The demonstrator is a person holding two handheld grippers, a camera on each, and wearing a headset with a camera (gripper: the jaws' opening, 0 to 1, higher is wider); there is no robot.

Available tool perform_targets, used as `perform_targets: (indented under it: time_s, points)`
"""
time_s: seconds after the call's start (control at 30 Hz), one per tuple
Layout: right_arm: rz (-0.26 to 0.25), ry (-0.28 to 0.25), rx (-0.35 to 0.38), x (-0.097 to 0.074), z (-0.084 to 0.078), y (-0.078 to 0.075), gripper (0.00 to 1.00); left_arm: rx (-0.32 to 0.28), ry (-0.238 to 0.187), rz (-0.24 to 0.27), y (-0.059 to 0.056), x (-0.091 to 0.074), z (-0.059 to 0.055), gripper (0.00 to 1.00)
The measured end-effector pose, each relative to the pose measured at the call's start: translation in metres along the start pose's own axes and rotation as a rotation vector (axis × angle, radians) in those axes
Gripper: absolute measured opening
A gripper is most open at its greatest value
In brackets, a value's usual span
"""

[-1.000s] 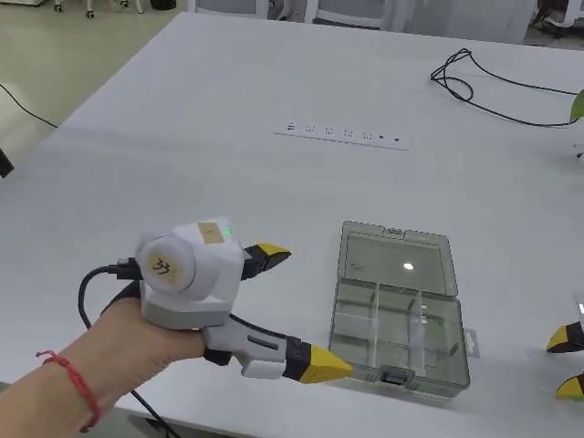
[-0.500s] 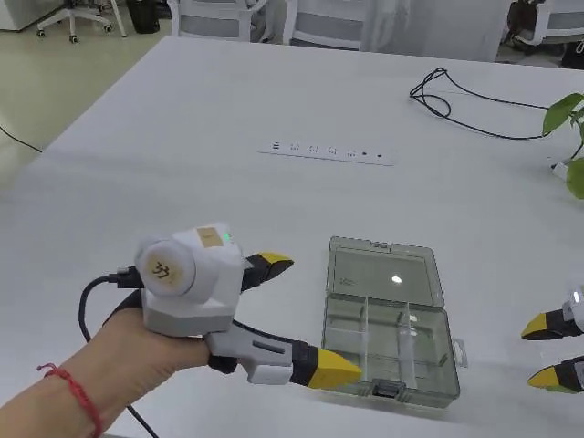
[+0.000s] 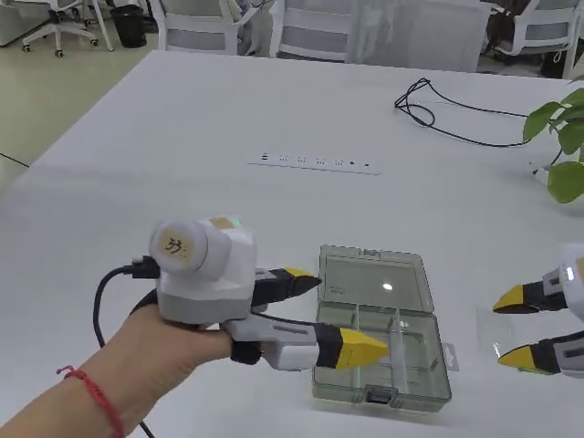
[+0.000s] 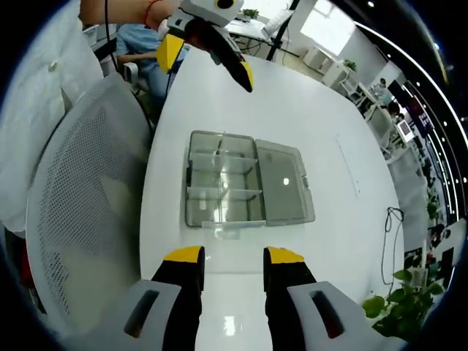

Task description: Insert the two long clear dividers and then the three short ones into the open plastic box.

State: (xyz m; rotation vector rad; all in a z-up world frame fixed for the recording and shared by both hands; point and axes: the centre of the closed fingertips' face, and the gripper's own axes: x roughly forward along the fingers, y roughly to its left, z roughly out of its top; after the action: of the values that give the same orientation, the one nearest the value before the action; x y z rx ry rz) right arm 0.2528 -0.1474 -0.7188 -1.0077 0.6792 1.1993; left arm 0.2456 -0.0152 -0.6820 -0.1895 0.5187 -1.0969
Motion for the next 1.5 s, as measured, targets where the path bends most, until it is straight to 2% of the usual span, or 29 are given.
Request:
perform_targets:
  time_s: [0.07,0.1,0.17,0.23,0.33,0.53,0.7,0.83,0.93,1.07,1.17,1.5]
  points:
    - [-0.011,-0.011,0.002,-0.005,0.011,0.001,0.33,-0.046,-0.022,-0.021,-0.006,0.003,0.004,0.69]
    - [-0.018,-0.018,0.002,-0.008,0.018,0.001,0.33,-0.094,-0.026,-0.033,-0.010,0.005,0.005,0.68]
    - [-0.024,-0.026,-0.001,-0.010,0.023,0.000,0.33,-0.153,-0.039,-0.053,-0.014,0.009,0.008,0.66]
    - [-0.031,-0.029,-0.018,-0.010,0.027,0.000,0.33,-0.152,-0.046,-0.055,-0.015,0.010,0.010,0.62]
    - [-0.044,-0.033,-0.031,-0.016,0.044,0.004,0.33,-0.208,-0.054,-0.079,-0.022,0.016,0.012,0.56]
    - [-0.069,-0.039,-0.048,-0.023,0.063,0.008,0.33,-0.291,-0.059,-0.117,-0.033,0.025,0.015,0.42]
    - [-0.086,-0.028,-0.074,-0.026,0.075,0.013,0.33,-0.354,-0.059,-0.149,-0.043,0.033,0.014,0.35]
    - [-0.088,-0.029,-0.083,-0.027,0.083,0.017,0.33,-0.388,-0.055,-0.179,-0.052,0.039,0.014,0.27]
    - [-0.094,-0.024,-0.094,-0.028,0.087,0.018,0.33,-0.393,-0.051,-0.188,-0.056,0.042,0.014,0.23]
    - [-0.098,-0.019,-0.098,-0.029,0.090,0.018,0.33,-0.421,-0.064,-0.188,-0.055,0.044,0.015,0.18]
    - [-0.098,-0.018,-0.101,-0.030,0.092,0.020,0.33,-0.429,-0.065,-0.194,-0.055,0.044,0.015,0.10]
    - [-0.100,-0.002,-0.120,-0.030,0.091,0.022,0.33,-0.444,-0.063,-0.215,-0.060,0.045,0.015,0.04]
